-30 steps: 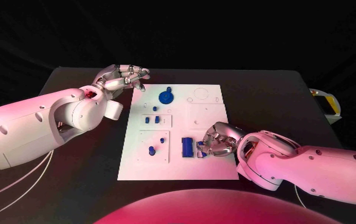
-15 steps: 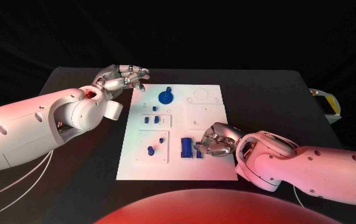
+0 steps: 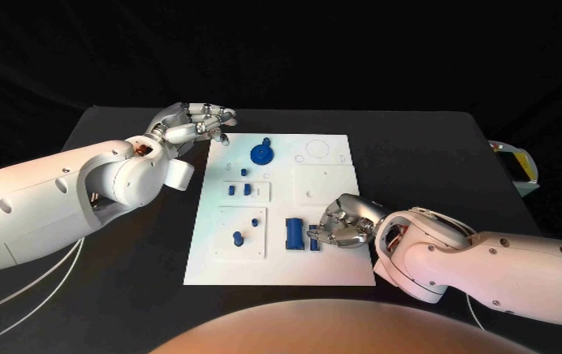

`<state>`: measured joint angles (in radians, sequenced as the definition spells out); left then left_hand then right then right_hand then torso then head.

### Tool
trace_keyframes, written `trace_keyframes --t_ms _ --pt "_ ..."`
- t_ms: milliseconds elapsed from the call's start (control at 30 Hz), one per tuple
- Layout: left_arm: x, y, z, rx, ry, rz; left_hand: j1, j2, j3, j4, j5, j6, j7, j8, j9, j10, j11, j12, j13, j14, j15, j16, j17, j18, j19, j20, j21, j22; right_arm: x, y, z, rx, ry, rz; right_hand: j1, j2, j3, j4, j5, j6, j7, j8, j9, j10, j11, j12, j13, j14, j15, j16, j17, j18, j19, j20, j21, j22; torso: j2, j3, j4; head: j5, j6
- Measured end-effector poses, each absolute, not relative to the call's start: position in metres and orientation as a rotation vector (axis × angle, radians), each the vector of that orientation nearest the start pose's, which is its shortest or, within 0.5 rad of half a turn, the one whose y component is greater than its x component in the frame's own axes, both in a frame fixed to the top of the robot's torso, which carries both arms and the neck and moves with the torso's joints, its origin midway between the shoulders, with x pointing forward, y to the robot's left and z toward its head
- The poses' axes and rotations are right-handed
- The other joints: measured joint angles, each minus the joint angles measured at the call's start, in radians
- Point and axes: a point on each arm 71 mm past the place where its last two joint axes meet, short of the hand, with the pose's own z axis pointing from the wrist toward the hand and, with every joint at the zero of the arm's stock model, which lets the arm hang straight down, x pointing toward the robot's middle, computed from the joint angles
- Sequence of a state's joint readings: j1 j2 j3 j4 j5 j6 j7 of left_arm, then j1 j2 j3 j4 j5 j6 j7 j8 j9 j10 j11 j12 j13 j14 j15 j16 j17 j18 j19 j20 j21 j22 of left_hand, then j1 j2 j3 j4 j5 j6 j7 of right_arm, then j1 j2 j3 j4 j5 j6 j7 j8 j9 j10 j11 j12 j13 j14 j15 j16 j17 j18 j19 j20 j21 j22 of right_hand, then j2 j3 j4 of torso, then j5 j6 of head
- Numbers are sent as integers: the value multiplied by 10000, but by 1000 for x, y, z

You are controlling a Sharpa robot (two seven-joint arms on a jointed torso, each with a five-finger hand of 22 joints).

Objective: Assemble the parts on the task board

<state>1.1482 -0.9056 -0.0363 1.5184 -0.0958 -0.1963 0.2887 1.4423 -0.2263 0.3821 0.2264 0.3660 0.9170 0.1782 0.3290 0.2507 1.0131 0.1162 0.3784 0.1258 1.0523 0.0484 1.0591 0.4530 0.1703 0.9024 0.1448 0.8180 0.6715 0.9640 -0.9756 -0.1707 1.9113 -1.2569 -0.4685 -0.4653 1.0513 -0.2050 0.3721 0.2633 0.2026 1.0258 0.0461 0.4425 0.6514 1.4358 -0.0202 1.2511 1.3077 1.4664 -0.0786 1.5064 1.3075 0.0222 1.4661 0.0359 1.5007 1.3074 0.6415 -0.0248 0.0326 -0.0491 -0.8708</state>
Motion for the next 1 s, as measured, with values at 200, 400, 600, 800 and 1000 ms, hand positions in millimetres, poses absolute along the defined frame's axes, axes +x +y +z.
trace_keyframes --t_ms 200,400,600,800,1000 --pt "477 235 -207 -11056 15962 -14940 0 0 -2 2 0 -21 20 0 0 0 0 0 -1 -36 36 0 -8 0 0 0 0 -1 337 -189 -285 3144 20697 6658 438 -43 -280 -15 51 -448 244 -249 -109 -327 148 -776 -32 2 9 -144 0 0 0 0 -592 -1 -10 1 -4 -9 48" --pt "480 237 -209 -11119 15791 -14903 0 0 -127 127 0 -56 -15 0 0 0 0 110 18 -295 35 -111 -108 0 -80 79 -237 -117 357 -196 -266 3602 19202 8514 1576 282 -254 -352 335 -949 552 -742 -325 -1044 390 -1891 -725 -17 236 -700 -223 238 -198 233 -2173 -1 -67 -5 -16 -74 238" --pt "481 235 -215 -11605 15393 -14866 44 44 -106 282 0 -55 -15 0 0 67 -13 254 40 -886 89 -1139 -623 -1 -401 216 -1054 -599 392 -209 -255 4598 17668 10016 2210 281 -1 -684 135 -1550 868 -1140 -412 -3402 728 -5664 -3396 -967 579 -3252 -3725 1203 -2442 471 -7140 -135 -218 -26 -34 -150 593" --pt "492 234 -230 -12146 14803 -14374 -91 -91 -40 566 0 -134 -36 -46 44 653 111 -814 -484 -1423 424 -4397 -1811 -3 -789 658 -3274 -2122 441 -230 -257 6674 16481 10676 2584 245 771 -926 -508 -2363 1472 -1687 -947 -5220 1394 -8029 -5876 -3803 1288 -7339 -7031 1480 -4712 1093 -11475 -2436 -497 -46 -28 -359 1255" --pt "510 237 -241 -12429 14186 -13834 -246 -3 -518 511 0 -943 -34 -822 -292 -188 713 -2688 -611 -2150 1105 -7162 -2380 -2 -1306 1295 -5707 -3860 489 -247 -265 8944 15482 11039 2452 372 1226 -1344 -598 -2348 1557 -2422 -1836 -5214 1967 -10432 -9501 -5307 2057 -11142 -9205 1480 -5699 1958 -14081 -5359 -723 -42 -39 -390 1734"
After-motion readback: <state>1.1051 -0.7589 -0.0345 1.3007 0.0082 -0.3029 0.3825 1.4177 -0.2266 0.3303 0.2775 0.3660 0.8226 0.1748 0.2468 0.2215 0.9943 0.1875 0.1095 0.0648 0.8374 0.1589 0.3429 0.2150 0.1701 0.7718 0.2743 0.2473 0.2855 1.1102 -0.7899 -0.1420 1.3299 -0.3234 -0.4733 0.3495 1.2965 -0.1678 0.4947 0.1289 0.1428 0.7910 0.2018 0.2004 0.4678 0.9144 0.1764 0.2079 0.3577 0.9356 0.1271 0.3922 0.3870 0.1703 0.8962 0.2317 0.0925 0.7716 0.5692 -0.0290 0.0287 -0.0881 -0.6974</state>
